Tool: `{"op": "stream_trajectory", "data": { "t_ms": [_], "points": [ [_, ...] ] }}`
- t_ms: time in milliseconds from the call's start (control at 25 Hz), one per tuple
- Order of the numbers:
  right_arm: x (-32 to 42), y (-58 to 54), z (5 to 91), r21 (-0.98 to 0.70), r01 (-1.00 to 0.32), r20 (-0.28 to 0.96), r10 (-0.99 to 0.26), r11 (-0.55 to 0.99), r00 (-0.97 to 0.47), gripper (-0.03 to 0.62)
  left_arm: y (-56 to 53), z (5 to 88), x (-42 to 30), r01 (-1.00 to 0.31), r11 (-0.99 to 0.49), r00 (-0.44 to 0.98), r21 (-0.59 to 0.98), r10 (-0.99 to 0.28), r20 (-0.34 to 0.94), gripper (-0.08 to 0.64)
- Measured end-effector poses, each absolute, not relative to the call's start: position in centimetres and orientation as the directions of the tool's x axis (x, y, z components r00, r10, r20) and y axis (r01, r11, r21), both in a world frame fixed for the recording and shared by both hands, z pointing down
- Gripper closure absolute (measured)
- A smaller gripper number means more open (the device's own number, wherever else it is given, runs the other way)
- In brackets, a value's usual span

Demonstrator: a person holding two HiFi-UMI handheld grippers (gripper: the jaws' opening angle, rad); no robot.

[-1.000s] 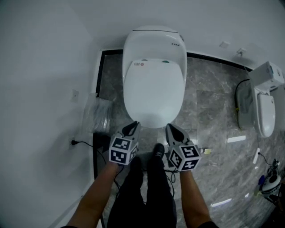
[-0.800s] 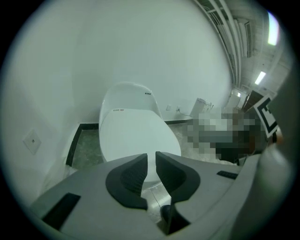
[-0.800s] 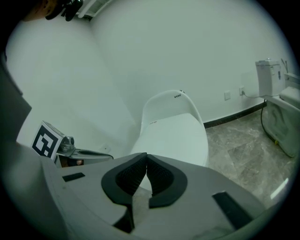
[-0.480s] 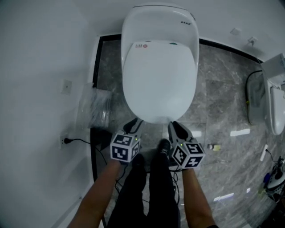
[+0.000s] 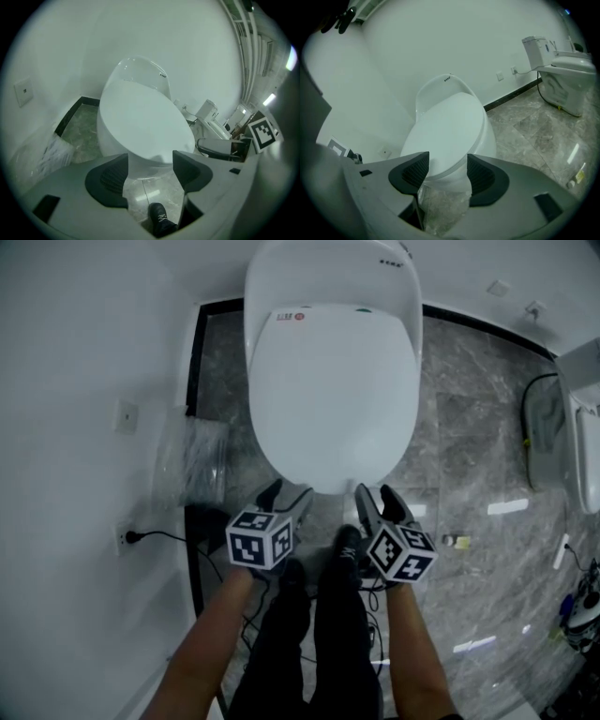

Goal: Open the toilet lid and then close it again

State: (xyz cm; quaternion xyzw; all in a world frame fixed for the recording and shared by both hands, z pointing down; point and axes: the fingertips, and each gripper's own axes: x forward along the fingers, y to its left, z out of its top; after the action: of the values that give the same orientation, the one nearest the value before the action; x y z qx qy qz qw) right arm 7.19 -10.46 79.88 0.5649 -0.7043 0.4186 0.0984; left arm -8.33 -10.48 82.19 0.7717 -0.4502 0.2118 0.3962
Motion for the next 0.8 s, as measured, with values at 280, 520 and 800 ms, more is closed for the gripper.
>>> {"op": "stream_trajectory", "data": {
  "t_ms": [280, 520, 800],
  "points": [
    [7.4, -11.4, 81.0, -0.534, -0.844, 0.609, -0.714, -0.048, -0.345, 0.342, -11.2, 83.2, -8.1, -0.857, -0.254, 0.512, 0.449, -0.517, 0.686, 0.259],
    [7.2, -11.8, 81.2, -0.551, -0.831, 0.611, -0.717, -0.079, -0.336, 0.344, -11.2, 83.0, -7.9, -0.853, -0.259, 0.519, 0.453, -0.516, 0.682, 0.259],
    [7.4, -11.8, 80.8, -0.594, -0.799, 0.591, -0.725, -0.095, -0.353, 0.345, -11.1, 82.4, -7.9, -0.852, -0.275, 0.522, 0.446, -0.518, 0.678, 0.259]
  ]
}}
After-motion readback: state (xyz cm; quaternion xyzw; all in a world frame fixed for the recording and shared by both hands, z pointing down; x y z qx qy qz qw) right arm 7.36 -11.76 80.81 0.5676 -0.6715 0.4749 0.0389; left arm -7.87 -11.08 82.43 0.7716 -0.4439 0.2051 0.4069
